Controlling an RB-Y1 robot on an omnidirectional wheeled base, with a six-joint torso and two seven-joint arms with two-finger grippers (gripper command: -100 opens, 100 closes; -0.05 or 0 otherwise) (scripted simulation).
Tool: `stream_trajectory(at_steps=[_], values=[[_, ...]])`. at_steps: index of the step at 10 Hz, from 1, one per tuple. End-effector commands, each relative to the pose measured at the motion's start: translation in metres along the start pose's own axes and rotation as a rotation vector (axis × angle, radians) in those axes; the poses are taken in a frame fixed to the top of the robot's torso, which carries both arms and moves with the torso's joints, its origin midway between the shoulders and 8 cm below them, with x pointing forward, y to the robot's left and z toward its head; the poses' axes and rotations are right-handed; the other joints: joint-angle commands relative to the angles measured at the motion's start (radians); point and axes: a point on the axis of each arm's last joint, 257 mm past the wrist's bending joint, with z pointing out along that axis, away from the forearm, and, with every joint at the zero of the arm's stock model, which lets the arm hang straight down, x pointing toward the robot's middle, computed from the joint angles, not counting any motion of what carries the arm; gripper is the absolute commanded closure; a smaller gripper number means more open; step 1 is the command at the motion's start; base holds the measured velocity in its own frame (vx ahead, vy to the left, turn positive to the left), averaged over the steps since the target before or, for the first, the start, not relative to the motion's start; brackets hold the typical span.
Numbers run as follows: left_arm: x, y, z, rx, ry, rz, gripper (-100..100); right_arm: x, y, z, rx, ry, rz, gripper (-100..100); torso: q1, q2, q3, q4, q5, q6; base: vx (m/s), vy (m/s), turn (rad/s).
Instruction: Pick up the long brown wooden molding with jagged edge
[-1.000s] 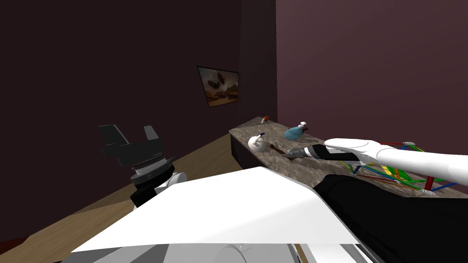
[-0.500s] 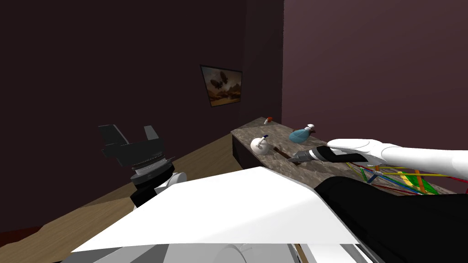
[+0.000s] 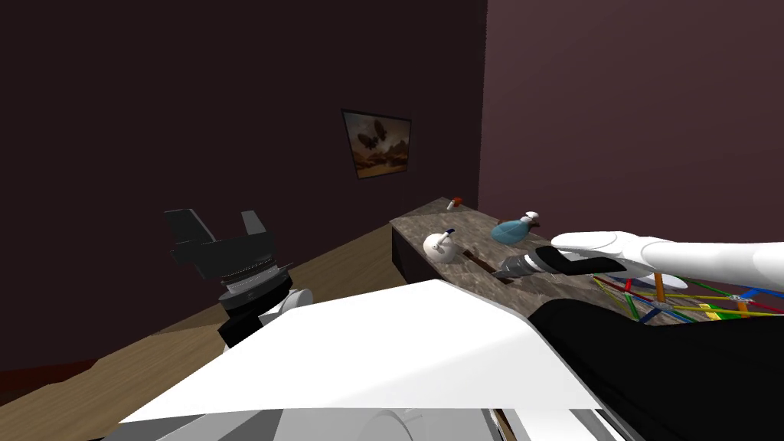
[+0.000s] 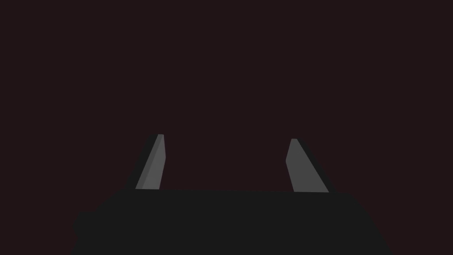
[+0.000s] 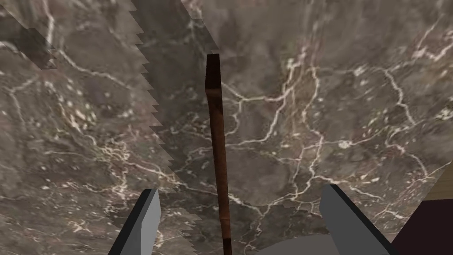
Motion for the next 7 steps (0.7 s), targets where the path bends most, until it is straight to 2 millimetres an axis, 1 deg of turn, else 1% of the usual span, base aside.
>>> stream_trajectory(at_steps=[1, 2, 3, 4, 5, 7], values=[[0.0, 0.0, 0.0, 0.0, 0.0, 0.0, 0, 0.009, -0.005, -0.002, 0.008, 0.024, -0.013, -100, 0.0, 0.0, 0.0, 0.0, 0.0, 0.0, 0.033, 0.01, 0.038], [0.0, 0.0, 0.0, 0.0, 0.0, 0.0, 0, 0.01, -0.005, -0.001, 0.007, 0.027, -0.012, -100, 0.0, 0.0, 0.0, 0.0, 0.0, 0.001, 0.013, 0.004, -0.015], [0.0, 0.0, 0.0, 0.0, 0.0, 0.0, 0, 0.02, -0.008, -0.004, 0.013, 0.061, -0.027, -100, -0.001, 0.002, 0.001, 0.0, 0.0, 0.001, 0.012, 0.005, 0.049], [0.0, 0.0, 0.0, 0.0, 0.0, 0.0, 0, 0.015, -0.009, -0.004, 0.016, 0.052, -0.031, -100, -0.001, 0.002, 0.001, 0.0, 0.0, 0.0, 0.011, 0.005, 0.039], [0.0, 0.0, 0.0, 0.0, 0.0, 0.0, 0, 0.02, -0.008, -0.004, 0.013, 0.061, -0.027, -100, -0.001, 0.002, 0.001, 0.0, 0.0, 0.001, 0.005, 0.003, -0.003], [0.0, 0.0, 0.0, 0.0, 0.0, 0.0, 0, 0.02, -0.008, -0.003, 0.012, 0.06, -0.026, -100, -0.001, 0.003, 0.002, 0.001, 0.0, 0.001, 0.0, 0.0, 0.0]])
